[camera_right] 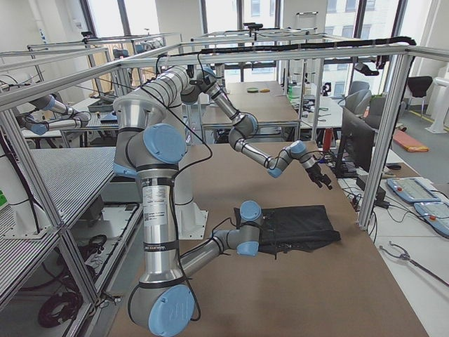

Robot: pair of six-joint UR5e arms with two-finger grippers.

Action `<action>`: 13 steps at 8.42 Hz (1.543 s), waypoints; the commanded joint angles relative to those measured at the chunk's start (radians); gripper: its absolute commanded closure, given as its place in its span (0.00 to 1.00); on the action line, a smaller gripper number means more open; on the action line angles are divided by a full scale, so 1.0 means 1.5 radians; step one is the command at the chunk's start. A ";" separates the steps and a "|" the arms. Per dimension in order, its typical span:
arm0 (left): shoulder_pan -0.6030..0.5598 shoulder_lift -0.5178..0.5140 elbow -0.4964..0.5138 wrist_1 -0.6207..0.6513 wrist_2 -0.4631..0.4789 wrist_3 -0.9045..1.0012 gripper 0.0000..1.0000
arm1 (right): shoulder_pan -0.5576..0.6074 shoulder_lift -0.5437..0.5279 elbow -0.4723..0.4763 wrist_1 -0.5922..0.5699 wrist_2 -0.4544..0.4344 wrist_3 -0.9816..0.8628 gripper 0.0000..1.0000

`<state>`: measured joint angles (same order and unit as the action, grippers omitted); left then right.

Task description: Fold clothes

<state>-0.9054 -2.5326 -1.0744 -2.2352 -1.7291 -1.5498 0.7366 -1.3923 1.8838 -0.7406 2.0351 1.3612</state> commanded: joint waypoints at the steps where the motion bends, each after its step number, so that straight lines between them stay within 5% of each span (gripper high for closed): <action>1: -0.028 0.084 -0.130 0.042 -0.062 0.000 0.00 | -0.008 0.057 0.000 -0.134 -0.091 -0.152 0.05; 5: -0.045 0.191 -0.266 0.054 -0.097 0.006 0.00 | -0.072 0.167 -0.024 -0.277 -0.269 -0.254 0.06; 9: -0.043 0.193 -0.267 0.054 -0.093 0.006 0.00 | -0.091 0.314 -0.219 -0.275 -0.321 -0.254 0.06; 11: -0.036 0.191 -0.261 0.054 -0.088 0.010 0.00 | -0.106 0.378 -0.313 -0.269 -0.401 -0.255 0.06; 13: -0.036 0.192 -0.261 0.054 -0.088 0.011 0.00 | -0.112 0.381 -0.335 -0.269 -0.415 -0.257 0.08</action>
<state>-0.9601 -2.2450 -1.4677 -2.1537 -1.8617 -1.5359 0.5810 -0.8452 1.4321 -1.1448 1.4479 0.9777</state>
